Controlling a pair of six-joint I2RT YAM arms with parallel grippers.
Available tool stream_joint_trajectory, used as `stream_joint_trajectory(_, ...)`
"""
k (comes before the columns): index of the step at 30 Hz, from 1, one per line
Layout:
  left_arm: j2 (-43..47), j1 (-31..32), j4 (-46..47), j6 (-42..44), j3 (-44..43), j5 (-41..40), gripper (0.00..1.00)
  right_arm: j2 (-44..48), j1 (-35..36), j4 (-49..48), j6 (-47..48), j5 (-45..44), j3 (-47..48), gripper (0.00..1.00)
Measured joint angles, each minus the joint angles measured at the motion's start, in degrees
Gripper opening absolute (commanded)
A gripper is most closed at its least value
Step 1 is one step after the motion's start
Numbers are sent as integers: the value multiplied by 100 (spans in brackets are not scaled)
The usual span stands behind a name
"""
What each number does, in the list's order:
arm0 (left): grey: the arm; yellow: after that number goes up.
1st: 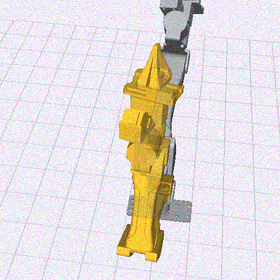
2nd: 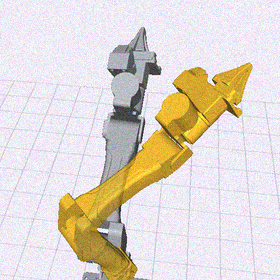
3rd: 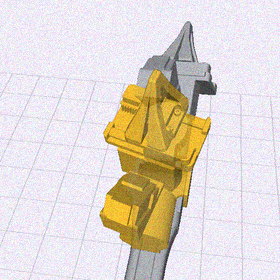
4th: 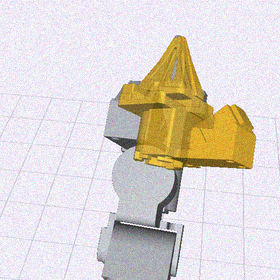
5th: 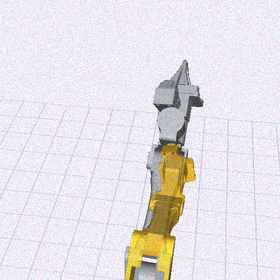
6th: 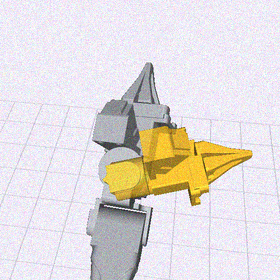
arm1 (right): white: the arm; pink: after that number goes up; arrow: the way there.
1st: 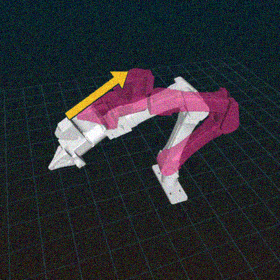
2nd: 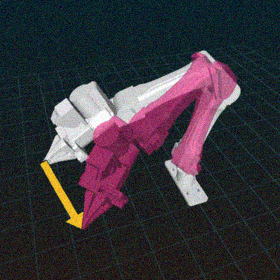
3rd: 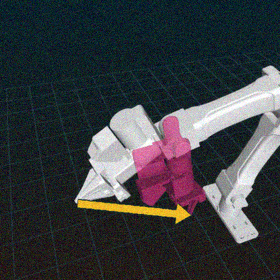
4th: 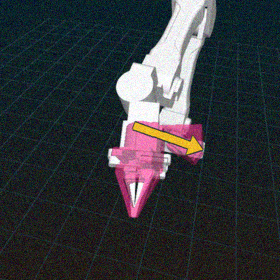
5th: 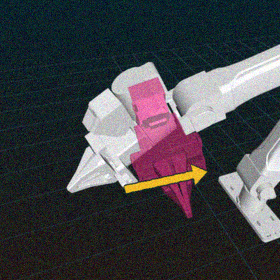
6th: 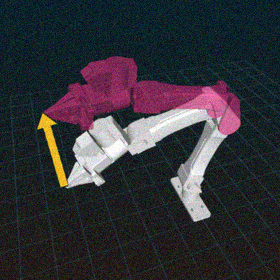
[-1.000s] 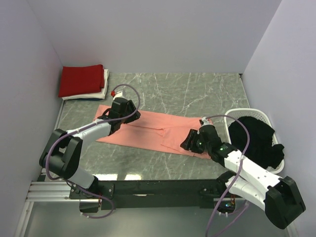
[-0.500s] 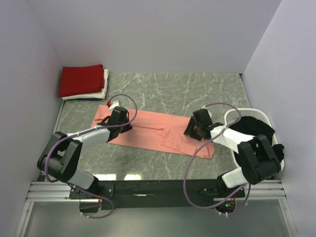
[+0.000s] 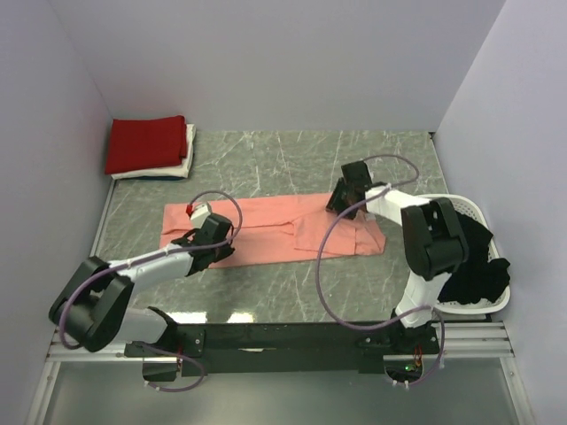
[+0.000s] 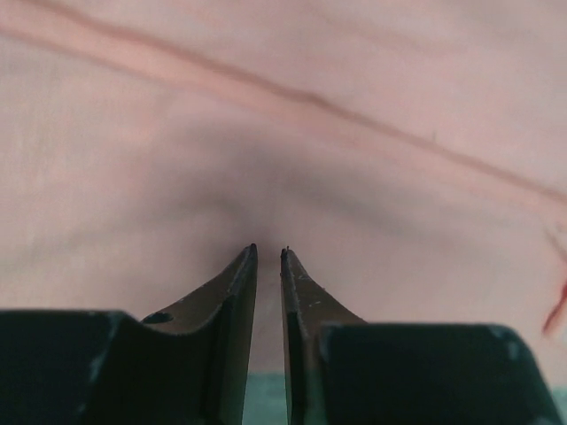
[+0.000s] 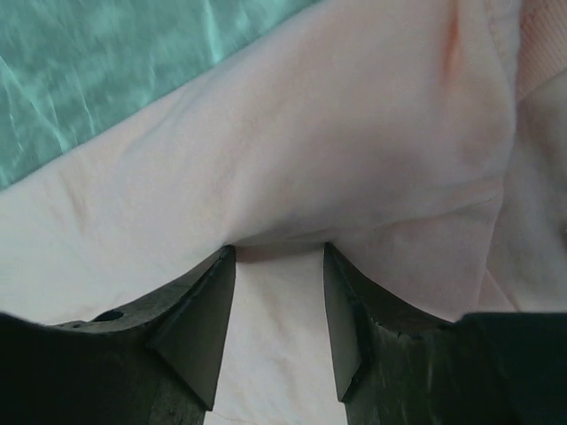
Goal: Fold and stack the t-shirts
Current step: Fold the tshirt
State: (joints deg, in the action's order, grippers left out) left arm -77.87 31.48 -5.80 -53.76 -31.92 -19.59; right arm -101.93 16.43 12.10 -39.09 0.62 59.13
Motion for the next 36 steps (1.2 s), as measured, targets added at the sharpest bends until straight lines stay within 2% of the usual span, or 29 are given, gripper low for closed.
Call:
stream_joint_trajectory(4, 525, 612, -391, -546, 210, 17, 25, -728, -37, 407, 219, 35, 1043, 50)
stream_joint_trajectory(9, 614, 1456, -496, -1040, 186, 48, 31, -1403, -42, 789, 452, 221, 2052, 50)
stream_joint_trajectory(12, 466, 1698, -658, -979, -52, 50, 45, -1683, -46, 933, 605, 352, 2487, 52)
stream_joint_trajectory(13, 382, 1718, -713, -881, -219, 39, 52, -1757, -46, 973, 667, 389, 2614, 52)
stream_joint_trajectory(16, -4, 1722, -664, -216, -997, -44, 61, -1867, -52, 1093, 833, 518, 2872, 58)
stream_joint_trajectory(20, -866, 1714, -179, 1169, -2337, -116, 70, -1676, -173, 1252, 964, 684, 3014, 65)
stream_joint_trajectory(25, -2151, 1633, 345, 3049, -3709, 243, 81, -387, -857, 1375, 852, 892, 2763, 65)
stream_joint_trajectory(30, -3265, 1414, 422, 4387, -4424, 1126, 89, 1882, -1891, 833, 450, 1014, 1421, 66)
stream_joint_trajectory(36, -4236, 1180, 59, 5445, -5248, 2046, 91, 3757, -1934, 428, 175, 1252, -232, 66)
